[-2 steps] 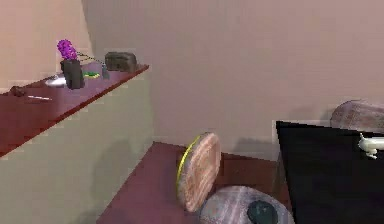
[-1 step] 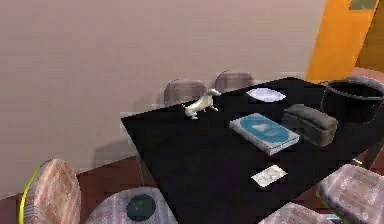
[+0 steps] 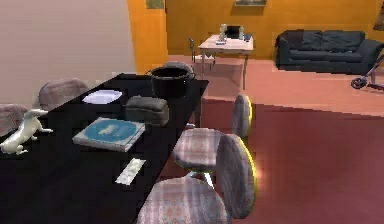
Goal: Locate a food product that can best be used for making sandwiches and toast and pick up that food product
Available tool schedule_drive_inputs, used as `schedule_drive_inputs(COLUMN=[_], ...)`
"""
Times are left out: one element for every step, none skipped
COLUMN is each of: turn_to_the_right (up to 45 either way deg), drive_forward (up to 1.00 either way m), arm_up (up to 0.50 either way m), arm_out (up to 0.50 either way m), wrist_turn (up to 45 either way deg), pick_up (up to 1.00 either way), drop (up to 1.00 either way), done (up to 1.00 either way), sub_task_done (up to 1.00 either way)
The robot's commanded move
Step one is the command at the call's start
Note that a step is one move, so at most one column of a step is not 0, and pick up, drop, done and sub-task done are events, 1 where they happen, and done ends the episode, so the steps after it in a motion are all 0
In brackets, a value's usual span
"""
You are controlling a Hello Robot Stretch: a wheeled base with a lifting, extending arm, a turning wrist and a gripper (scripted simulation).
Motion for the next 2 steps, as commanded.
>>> schedule_drive_inputs(turn_to_the_right=[30.0,0.0], drive_forward=[0.00,0.05], arm_up=[0.00,0.00], arm_out=[0.00,0.00], wrist_turn=[0.0,0.0], pick_up=[0.00,0.00], drop=[0.00,0.00], done=[0.00,0.00], sub_task_done=[0.00,0.00])
